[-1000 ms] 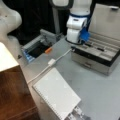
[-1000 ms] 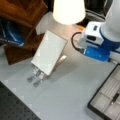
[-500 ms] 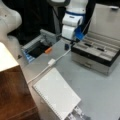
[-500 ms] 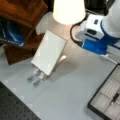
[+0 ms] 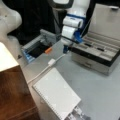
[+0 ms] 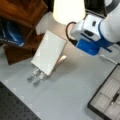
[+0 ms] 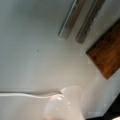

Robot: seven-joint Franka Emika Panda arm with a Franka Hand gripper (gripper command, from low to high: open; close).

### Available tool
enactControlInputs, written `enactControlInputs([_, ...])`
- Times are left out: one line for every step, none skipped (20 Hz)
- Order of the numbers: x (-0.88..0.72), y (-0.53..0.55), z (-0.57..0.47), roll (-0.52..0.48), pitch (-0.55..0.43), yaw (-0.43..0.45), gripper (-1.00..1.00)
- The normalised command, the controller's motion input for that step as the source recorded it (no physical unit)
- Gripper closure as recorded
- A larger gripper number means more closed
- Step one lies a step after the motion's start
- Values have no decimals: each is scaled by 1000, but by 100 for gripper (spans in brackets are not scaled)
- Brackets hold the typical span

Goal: Open the box. Pick up the pen. Place the pen in the box. Pick up the book. Place the book on the shelf.

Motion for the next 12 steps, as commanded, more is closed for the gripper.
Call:
enactControlInputs([170,-151,-153,-654,-75,117,-100])
enactControlInputs([145,-136,-174,-624,-76,99,-100])
enactControlInputs([130,-138,-218,-583,-86,80,-100])
enactControlInputs([122,-136,-265,-543,-99,60,-100])
enactControlInputs([116,-121,-306,-520,-109,46,-100])
enactControlInputs([118,-117,-332,-512,-115,38,-100])
enactControlInputs([128,-123,-331,-511,-117,45,-100])
enactControlInputs([136,-136,-309,-519,-108,59,-100])
enactControlInputs([140,-166,-270,-551,-78,67,-100])
enactControlInputs([136,-203,-241,-551,-55,47,-100])
enactControlInputs([124,-212,-206,-518,-43,34,-100])
enactControlInputs([120,-234,-187,-502,-35,3,-100])
